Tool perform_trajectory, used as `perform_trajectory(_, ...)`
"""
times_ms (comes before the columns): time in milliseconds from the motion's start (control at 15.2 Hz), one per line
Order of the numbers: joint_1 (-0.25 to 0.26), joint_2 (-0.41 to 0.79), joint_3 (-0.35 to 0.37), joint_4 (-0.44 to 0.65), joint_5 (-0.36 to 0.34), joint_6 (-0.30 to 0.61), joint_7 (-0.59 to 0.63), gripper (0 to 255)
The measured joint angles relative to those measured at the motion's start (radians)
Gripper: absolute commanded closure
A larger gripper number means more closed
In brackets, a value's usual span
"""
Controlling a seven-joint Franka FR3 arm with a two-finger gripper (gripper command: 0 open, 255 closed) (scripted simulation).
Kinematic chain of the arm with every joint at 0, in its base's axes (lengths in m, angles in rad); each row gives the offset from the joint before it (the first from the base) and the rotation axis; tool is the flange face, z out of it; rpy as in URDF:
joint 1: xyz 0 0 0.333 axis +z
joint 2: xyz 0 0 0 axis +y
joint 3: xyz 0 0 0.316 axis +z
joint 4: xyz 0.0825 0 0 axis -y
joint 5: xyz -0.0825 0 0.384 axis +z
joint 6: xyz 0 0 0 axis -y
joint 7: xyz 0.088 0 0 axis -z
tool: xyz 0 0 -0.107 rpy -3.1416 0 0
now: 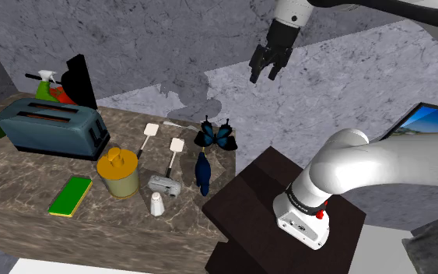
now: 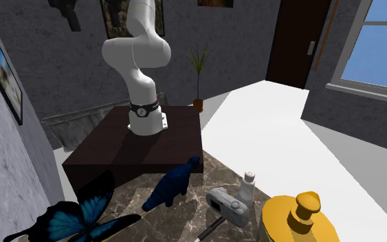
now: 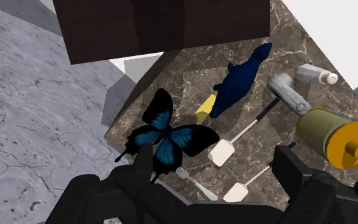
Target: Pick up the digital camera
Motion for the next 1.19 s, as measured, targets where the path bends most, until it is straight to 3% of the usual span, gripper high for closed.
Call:
perform_trajectory(198, 0.01, -0.005, 0.015, -0.037, 0.01, 0.037, 0.004, 0)
perform_trajectory(462, 0.04, 0.012, 0.056, -0.126, 0.036, 0.16, 0.009, 0)
perform_trajectory(1188, 0.148, 0.187, 0.205, -0.328, 0.125, 0.591, 0.037, 0)
